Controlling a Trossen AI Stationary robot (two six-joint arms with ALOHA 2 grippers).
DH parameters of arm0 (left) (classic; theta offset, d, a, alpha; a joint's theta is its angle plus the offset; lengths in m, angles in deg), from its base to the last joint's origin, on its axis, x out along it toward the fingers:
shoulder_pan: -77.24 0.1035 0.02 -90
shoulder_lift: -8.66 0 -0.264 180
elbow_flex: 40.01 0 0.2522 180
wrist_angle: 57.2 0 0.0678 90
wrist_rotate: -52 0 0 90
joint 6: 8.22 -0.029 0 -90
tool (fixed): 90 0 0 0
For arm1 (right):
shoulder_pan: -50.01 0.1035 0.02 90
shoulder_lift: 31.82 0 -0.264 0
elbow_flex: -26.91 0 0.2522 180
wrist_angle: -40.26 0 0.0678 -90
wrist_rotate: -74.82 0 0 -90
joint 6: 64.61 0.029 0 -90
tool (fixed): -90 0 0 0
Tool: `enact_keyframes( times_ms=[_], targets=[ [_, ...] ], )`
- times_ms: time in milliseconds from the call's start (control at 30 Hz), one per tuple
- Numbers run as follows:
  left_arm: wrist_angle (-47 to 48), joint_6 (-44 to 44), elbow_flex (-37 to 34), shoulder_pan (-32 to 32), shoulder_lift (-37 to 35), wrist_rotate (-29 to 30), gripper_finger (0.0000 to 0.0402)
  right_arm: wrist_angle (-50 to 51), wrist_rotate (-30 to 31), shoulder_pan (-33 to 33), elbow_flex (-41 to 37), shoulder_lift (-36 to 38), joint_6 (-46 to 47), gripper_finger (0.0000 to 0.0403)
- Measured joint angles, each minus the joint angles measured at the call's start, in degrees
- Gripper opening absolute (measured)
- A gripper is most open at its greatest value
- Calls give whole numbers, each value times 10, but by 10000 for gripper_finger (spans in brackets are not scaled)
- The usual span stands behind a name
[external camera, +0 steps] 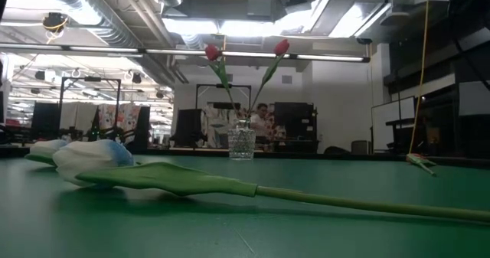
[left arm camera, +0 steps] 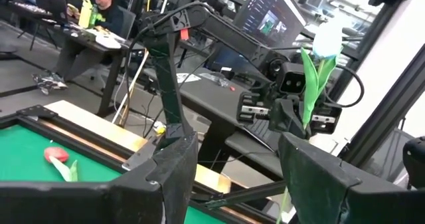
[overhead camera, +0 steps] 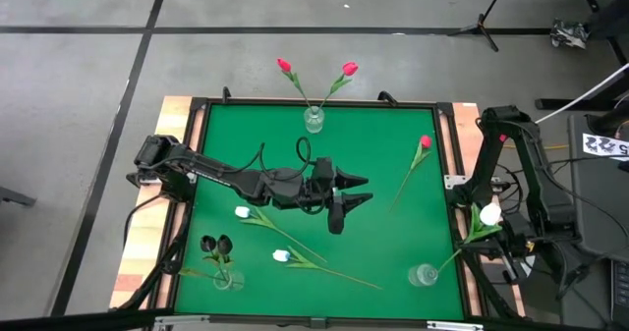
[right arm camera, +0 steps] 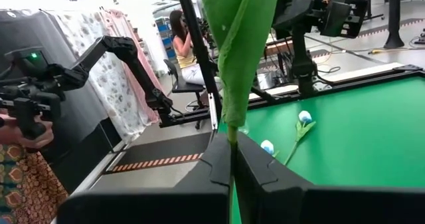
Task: Sort flowers into vase by color
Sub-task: Put the top white flower into the bottom right transparent vase
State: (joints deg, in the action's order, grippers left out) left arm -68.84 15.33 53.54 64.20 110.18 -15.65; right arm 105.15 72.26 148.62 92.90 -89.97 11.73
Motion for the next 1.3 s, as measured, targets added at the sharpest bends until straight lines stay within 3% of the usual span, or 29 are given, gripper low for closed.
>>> enact_keyframes(
  times_ms=[1300],
  targets=[
    [25,1,0,0,0,0,205,-4,-1,0,-33,-24,13,1]
  ],
)
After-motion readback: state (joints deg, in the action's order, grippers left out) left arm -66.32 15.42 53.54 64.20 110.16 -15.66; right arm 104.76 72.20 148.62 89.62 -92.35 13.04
